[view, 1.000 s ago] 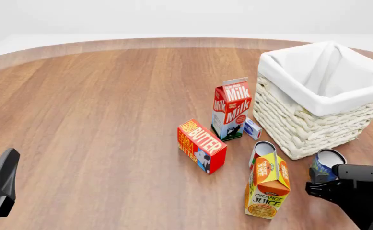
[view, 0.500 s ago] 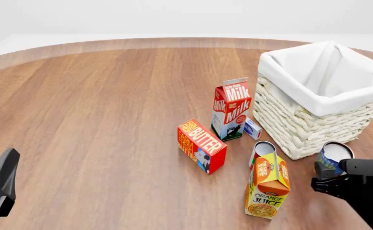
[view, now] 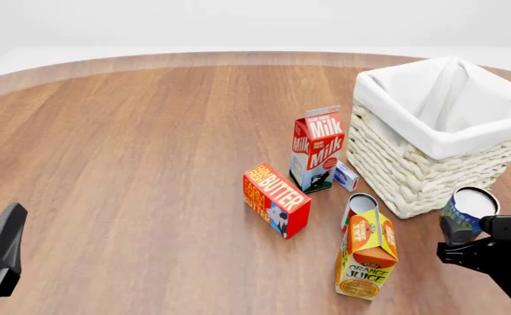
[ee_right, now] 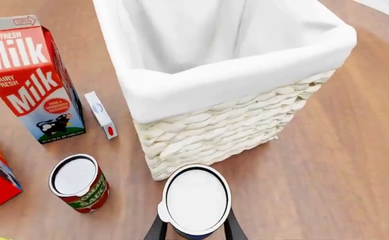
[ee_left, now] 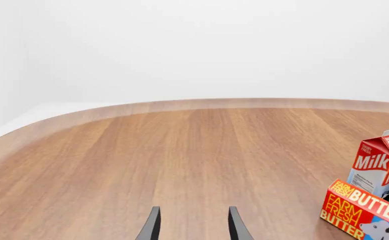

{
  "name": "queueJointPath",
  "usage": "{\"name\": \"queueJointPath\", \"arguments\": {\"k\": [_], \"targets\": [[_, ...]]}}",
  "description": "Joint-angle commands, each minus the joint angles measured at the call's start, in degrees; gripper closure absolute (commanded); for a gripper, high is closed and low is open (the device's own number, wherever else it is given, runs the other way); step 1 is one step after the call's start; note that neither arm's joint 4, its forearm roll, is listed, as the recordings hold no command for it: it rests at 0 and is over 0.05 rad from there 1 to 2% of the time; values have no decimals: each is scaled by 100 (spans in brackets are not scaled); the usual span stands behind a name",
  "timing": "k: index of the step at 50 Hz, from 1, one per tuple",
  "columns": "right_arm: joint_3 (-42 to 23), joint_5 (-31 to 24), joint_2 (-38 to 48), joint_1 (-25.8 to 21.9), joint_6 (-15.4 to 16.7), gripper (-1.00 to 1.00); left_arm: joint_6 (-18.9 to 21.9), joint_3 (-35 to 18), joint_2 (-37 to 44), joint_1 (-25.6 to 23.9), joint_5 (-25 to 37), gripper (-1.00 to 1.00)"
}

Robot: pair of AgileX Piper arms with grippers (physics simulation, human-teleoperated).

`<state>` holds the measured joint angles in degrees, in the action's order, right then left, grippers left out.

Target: Pick up the alphabet soup, and put it in the basket.

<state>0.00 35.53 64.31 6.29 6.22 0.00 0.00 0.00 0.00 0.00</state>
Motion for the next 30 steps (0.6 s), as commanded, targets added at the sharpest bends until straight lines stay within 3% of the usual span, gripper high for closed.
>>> {"name": "queueJointPath", "arguments": {"k": [1, 17, 25, 30], "targets": [[-1, -765, -920, -39, 9, 100, 0, 0, 0, 0, 0, -100], [-8, -1600, -1976, -152, 181, 100, 0, 0, 0, 0, 0, -100], [-123, -2317, -2732, -133, 296, 100, 0, 0, 0, 0, 0, -100], [-404, -3115, -3463, -109, 392, 100, 0, 0, 0, 0, 0, -100]]}}
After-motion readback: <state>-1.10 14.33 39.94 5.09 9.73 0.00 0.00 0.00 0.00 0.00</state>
